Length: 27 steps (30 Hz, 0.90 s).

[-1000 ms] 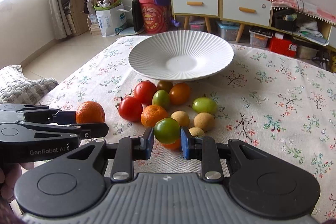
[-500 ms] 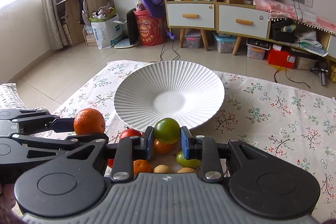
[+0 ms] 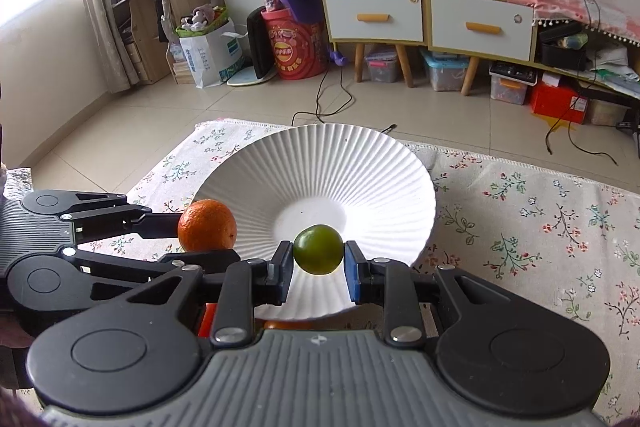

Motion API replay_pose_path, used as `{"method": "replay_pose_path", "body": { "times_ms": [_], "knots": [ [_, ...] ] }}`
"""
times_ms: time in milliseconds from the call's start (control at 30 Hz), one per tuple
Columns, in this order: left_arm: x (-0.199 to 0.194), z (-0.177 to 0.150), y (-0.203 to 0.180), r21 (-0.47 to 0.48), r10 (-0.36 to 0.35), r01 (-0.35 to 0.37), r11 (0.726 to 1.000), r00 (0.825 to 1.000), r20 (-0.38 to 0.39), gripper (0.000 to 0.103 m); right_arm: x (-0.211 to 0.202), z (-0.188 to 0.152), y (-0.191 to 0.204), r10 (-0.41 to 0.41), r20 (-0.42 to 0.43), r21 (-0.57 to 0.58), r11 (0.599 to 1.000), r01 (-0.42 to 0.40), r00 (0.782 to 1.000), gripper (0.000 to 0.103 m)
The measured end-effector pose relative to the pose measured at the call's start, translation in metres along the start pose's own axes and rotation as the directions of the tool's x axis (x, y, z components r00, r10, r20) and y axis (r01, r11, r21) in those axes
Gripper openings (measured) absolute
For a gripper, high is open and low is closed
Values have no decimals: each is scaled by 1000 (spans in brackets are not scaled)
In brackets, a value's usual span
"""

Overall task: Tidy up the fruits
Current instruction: 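Carry the orange in the left tool and lime in the right tool over the white bowl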

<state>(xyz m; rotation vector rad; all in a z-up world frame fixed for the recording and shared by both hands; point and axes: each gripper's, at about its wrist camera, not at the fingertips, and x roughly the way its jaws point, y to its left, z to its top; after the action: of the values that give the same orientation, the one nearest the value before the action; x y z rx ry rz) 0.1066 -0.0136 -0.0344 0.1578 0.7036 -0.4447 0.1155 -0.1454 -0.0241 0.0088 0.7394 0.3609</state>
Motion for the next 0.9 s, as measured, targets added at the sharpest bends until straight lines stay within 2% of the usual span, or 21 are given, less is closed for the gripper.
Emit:
{"method": "replay_pose_path", "body": {
  "times_ms": [367,500,733,900],
  "knots": [
    [31,4,1,42,14,-14,999,1000,-18,39,23,0,2,-33,-36,-107,994,29,999,24],
    [34,6,0,66,26,-25,997,1000,-8,39,26,1,-2,-38,-25,-100,994,36,999,24],
    [40,11,4,20,19,-19,1000,1000,-2,40,28,6,-9,-34,-9,-58,998,33,999,25],
    [39,11,3,23,18,-18,1000,1000,0,40,30,7,-9,-33,-8,-62,998,32,999,25]
  ]
}}
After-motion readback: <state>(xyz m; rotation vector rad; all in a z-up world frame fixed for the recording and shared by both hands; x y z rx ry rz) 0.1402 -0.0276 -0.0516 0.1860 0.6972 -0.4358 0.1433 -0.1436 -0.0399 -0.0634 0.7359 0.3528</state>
